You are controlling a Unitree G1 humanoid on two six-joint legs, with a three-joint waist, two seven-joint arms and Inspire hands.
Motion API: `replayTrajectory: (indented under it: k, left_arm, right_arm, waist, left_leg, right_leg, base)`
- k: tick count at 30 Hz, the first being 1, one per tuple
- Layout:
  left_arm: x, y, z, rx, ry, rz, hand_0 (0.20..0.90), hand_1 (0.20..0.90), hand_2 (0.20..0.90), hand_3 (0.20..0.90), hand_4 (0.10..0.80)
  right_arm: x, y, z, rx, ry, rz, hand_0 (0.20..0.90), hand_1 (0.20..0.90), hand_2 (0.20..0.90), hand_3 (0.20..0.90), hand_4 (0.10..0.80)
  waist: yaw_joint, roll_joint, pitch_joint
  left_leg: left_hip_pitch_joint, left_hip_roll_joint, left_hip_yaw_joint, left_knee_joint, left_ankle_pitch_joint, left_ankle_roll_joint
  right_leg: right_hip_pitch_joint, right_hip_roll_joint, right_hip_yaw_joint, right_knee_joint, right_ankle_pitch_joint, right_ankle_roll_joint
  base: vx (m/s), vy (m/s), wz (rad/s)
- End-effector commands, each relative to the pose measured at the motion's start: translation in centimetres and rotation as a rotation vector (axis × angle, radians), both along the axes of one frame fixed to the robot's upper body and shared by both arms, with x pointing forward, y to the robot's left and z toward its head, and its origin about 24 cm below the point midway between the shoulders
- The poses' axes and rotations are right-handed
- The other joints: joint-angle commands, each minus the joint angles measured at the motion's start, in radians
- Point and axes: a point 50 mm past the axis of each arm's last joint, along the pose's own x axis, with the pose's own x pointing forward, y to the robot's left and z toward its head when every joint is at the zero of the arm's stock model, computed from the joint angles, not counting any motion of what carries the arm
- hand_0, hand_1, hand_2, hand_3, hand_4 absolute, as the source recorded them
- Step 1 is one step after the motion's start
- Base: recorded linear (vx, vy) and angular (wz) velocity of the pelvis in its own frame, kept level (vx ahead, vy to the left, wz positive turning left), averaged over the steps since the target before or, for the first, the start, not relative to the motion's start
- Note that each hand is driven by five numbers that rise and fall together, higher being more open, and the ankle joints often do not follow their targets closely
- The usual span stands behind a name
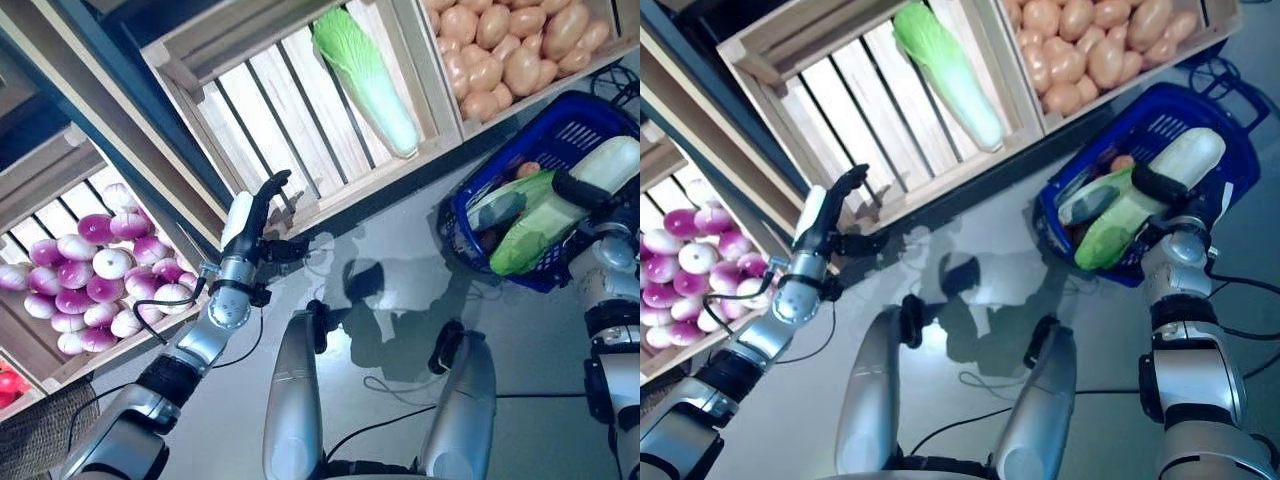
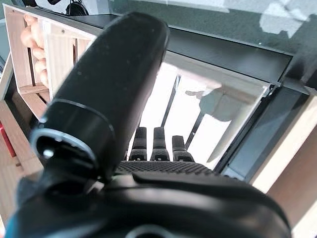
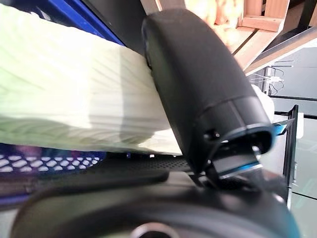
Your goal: Put vegetables into the basket
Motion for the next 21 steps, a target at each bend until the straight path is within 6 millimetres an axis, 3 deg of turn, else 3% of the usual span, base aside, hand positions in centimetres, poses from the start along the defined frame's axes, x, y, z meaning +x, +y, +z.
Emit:
replayTrajectory:
  k: [1,7,8,15,19,21]
  left_arm:
    - [-0.4,-2.5,6.4,-0.076,-0.335,-0.135,0.9,0.9,0.9,0.9,0.8]
    - [-0.4,-2.9,7.1,-0.059,-0.347,-0.148,0.9,0.9,0.9,0.9,0.8]
    - [-0.4,-2.8,7.2,-0.058,-0.345,-0.15,0.9,0.9,0.9,0.9,0.8]
    - [-0.7,-2.2,7.1,0.013,-0.382,-0.13,0.9,0.9,0.9,0.9,0.8]
    - [-0.4,-1.5,9.4,0.165,-0.506,-0.08,0.9,0.9,0.9,0.9,0.8]
    - [0.1,-0.3,11.5,0.248,-0.569,-0.022,0.9,0.9,0.9,0.9,0.8]
  right_arm:
    - [-1.9,-3.1,7.3,-0.05,-0.321,-0.157,0.3,0.3,0.3,0.3,0.4]
    - [-2.3,-3.7,9.2,-0.069,-0.371,-0.163,0.3,0.3,0.3,0.3,0.4]
    - [-2.3,-3.8,9.4,-0.077,-0.363,-0.158,0.9,0.9,0.9,0.9,0.8]
    - [-2.3,-4.3,9.2,-0.075,-0.313,-0.125,0.9,0.9,0.9,0.9,0.8]
    - [-1.9,-4.0,8.2,-0.061,-0.272,-0.078,0.9,0.9,0.9,0.9,0.8]
    - [-1.7,-3.9,7.6,-0.052,-0.249,-0.057,0.9,0.9,0.9,0.9,0.8]
  waist:
    - [0.01,0.021,-0.057]
    - [0.003,0.027,-0.061]
    - [0.002,0.026,-0.062]
    - [0.01,0.01,-0.078]
    - [0.003,-0.002,-0.091]
    - [-0.003,-0.01,-0.1]
  left_leg:
    - [0.027,0.015,0.013,0.059,-0.146,-0.031]
    - [-0.039,0.023,0.011,0.168,-0.181,-0.028]
    - [-0.048,0.024,0.009,0.182,-0.184,-0.028]
    - [-0.043,0.033,0.0,0.189,-0.18,-0.028]
    - [-0.017,0.045,-0.003,0.165,-0.166,-0.033]
    - [0.002,0.056,0.0,0.151,-0.16,-0.035]
  right_leg:
    - [-0.003,0.0,-0.015,0.081,-0.054,-0.068]
    - [-0.073,-0.01,-0.009,0.19,-0.097,-0.074]
    - [-0.081,-0.011,-0.008,0.202,-0.101,-0.075]
    - [-0.079,-0.004,-0.019,0.214,-0.101,-0.076]
    - [-0.055,0.006,-0.017,0.195,-0.094,-0.074]
    - [-0.037,0.01,-0.016,0.182,-0.091,-0.073]
  base:
    - [-0.012,-0.029,0.05]
    - [0.022,-0.041,0.05]
    - [0.027,-0.039,0.01]
    - [0.044,-0.05,-0.01]
    - [0.059,-0.011,-0.04]
    - [0.066,-0.005,-0.03]
